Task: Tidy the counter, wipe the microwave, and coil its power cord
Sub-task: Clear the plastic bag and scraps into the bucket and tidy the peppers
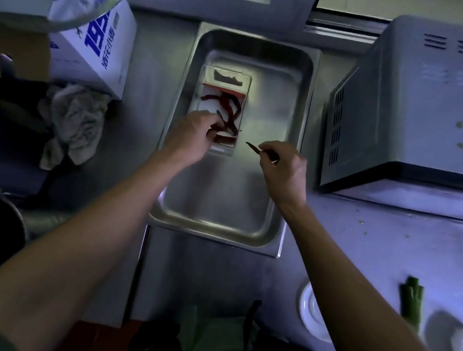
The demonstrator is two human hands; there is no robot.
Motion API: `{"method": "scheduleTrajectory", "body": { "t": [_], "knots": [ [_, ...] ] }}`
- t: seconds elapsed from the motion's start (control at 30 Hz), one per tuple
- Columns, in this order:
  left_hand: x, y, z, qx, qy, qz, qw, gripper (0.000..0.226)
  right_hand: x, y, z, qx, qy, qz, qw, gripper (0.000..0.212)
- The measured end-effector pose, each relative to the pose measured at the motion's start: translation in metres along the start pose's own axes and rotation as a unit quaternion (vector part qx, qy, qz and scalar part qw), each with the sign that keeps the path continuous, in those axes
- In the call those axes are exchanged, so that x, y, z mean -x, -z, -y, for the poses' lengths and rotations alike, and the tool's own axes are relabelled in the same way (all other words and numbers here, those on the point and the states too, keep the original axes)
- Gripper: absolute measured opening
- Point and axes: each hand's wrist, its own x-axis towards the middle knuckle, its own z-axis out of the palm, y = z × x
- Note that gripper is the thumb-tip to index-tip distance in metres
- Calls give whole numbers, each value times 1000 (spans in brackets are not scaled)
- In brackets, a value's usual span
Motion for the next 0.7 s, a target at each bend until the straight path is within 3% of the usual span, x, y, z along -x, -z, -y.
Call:
{"method": "scheduleTrajectory", "body": {
  "t": [0.37, 0.53, 0.7],
  "knots": [
    [-46, -3, 40, -17, -87, -8, 996, 27, -43, -41, -3, 11, -36, 10, 999, 15],
    [-45, -6, 59, -37, -50, 29, 998, 25, -63, -62, 2, 27, -14, 35, 999, 15],
    [-35, -5, 71, -18, -65, -8, 998, 23, -83, -84, 12, 33, -13, 84, 996, 16]
  ]
}}
